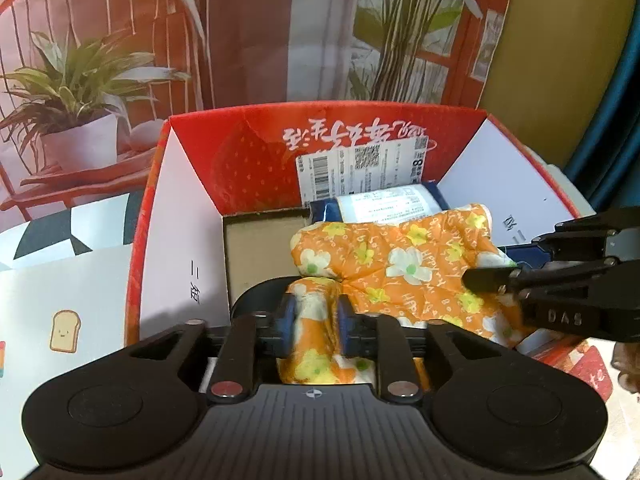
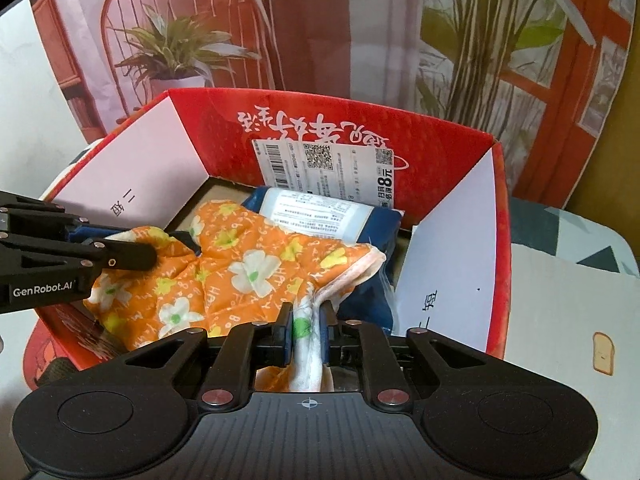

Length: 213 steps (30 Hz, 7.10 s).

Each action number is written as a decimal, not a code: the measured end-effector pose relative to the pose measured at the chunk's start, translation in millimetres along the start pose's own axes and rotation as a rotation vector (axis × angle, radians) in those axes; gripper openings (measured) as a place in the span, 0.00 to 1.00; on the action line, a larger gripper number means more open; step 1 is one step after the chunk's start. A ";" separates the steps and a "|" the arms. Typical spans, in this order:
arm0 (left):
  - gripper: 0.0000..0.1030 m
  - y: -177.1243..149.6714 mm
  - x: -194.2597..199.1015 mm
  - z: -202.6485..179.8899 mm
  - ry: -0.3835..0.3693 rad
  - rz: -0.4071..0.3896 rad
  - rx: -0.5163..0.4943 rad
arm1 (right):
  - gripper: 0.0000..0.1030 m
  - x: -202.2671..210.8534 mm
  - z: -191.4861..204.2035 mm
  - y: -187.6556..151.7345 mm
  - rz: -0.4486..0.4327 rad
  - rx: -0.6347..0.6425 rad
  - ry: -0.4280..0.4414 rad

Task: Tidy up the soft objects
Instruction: 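Open both grippers to release the orange cloth into the box, then move both grippers down to the green tasseled sachet on the pile, then close both grippers on the green tasseled sachet, then lift the green sachet with both grippers and carry it over the box, then open both grippers to drop the green sachet into the box, then move both grippers down to the grey knit cloth on the table, then close both grippers on the grey knit cloth and lift it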

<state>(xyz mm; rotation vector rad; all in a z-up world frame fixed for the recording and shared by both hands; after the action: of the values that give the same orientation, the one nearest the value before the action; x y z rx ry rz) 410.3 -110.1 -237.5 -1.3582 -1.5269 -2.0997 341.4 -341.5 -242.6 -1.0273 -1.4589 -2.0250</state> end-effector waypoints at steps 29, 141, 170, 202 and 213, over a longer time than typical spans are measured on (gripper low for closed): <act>0.62 -121.2 123.6 -14.6 -0.021 -0.198 0.144 | 0.48 120.5 8.7 -105.1 -0.261 -0.103 0.158; 0.33 40.5 115.2 23.7 -0.065 -0.417 0.157 | 0.33 75.7 109.6 56.6 -0.347 0.232 0.187; 0.51 -128.0 98.7 6.4 -0.064 -0.196 0.161 | 0.33 133.5 17.7 -103.6 -0.342 0.026 0.182; 0.64 -174.1 52.2 -22.1 -0.035 -0.056 0.133 | 0.58 75.8 -33.9 -187.6 -0.066 -0.158 0.004; 0.64 -180.9 54.6 -8.3 0.034 -0.052 0.182 | 0.58 56.5 -17.9 -173.0 -0.091 -0.072 0.009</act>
<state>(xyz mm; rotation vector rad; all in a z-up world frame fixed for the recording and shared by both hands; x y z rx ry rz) 261.9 -19.5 -312.0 -1.2265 -1.7091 -1.9463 177.0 -294.1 -307.2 -0.9961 -1.4621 -2.1572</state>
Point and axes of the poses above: each gripper's, at about its wrist camera, not at the fingertips, and x roughly against the way its jaws point, z to its left, y to its top, the point moved 1 cm from there along -x, roughly the way its jaws point, and after that the axes turned 9 degrees about -x, right-handed, at the moved point
